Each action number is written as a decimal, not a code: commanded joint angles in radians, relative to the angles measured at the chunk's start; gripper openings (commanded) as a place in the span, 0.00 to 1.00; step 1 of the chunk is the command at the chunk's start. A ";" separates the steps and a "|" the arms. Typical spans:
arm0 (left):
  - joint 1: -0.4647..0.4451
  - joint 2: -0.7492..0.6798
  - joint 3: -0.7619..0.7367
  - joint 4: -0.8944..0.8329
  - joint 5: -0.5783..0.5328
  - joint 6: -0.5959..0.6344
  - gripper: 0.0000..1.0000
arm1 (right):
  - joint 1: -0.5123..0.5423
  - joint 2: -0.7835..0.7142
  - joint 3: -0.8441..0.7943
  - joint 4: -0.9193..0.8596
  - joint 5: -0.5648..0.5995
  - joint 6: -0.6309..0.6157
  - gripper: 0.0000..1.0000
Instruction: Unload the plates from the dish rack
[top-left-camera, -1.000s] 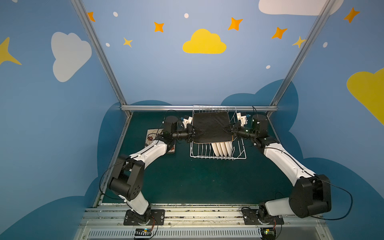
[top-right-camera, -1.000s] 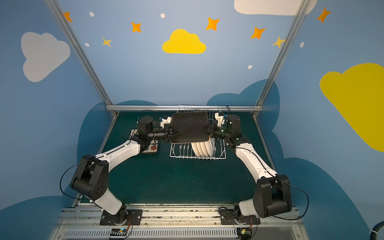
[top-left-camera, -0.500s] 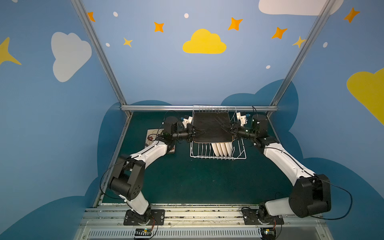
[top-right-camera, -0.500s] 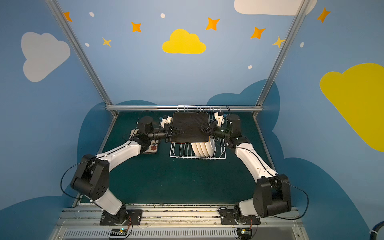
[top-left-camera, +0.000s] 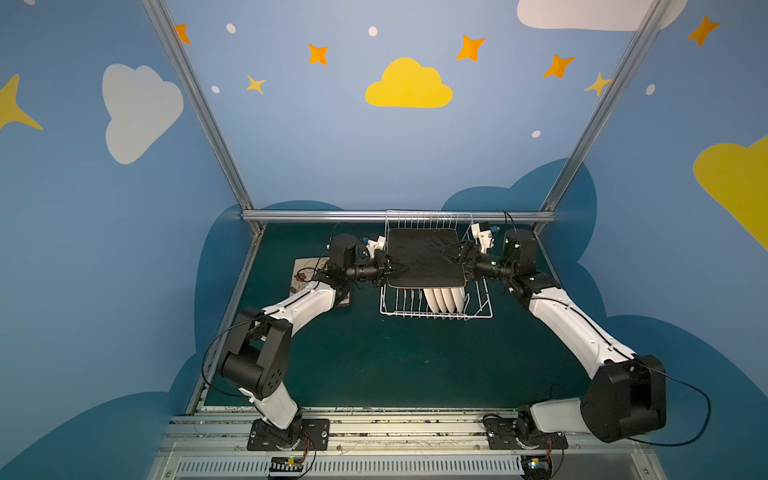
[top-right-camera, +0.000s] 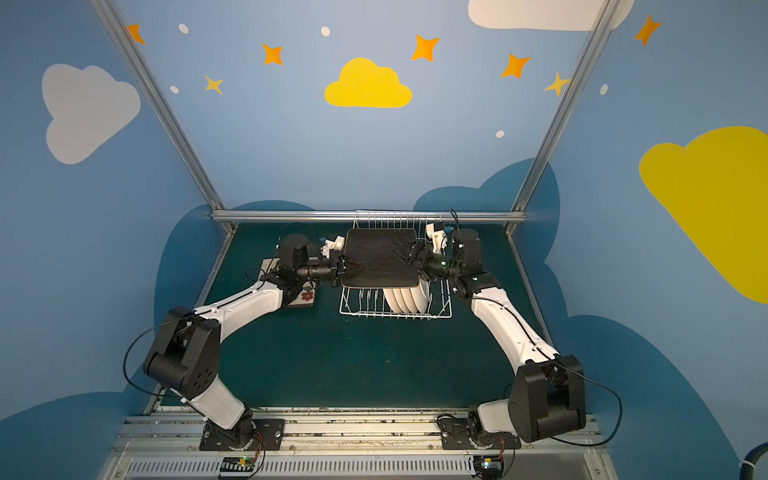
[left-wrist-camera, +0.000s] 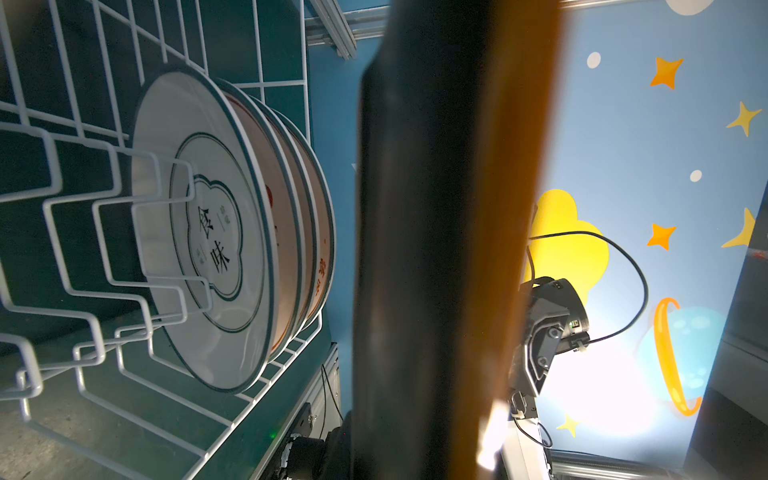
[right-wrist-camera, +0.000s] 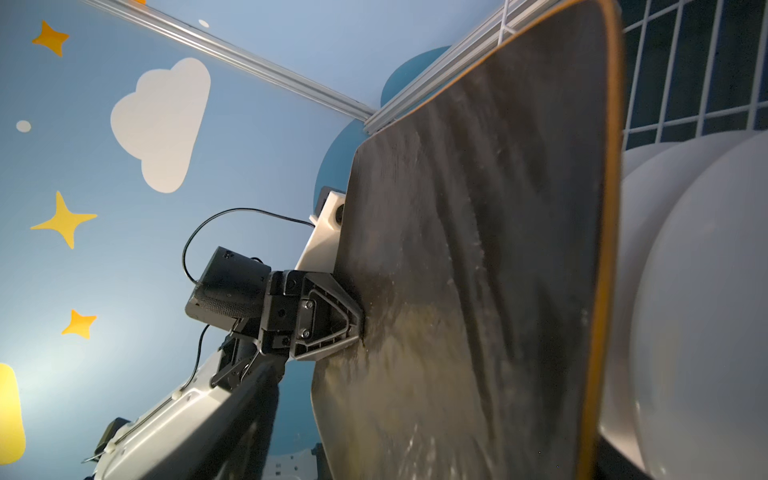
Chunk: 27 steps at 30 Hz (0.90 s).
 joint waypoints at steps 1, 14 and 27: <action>0.018 -0.053 0.057 0.019 0.036 0.078 0.03 | 0.007 -0.053 0.058 -0.062 0.024 -0.104 0.90; 0.139 -0.180 0.110 -0.296 0.049 0.303 0.03 | 0.029 -0.103 0.095 -0.201 0.052 -0.310 0.90; 0.402 -0.240 0.189 -0.574 0.204 0.553 0.03 | 0.210 -0.189 0.096 -0.238 0.281 -0.548 0.91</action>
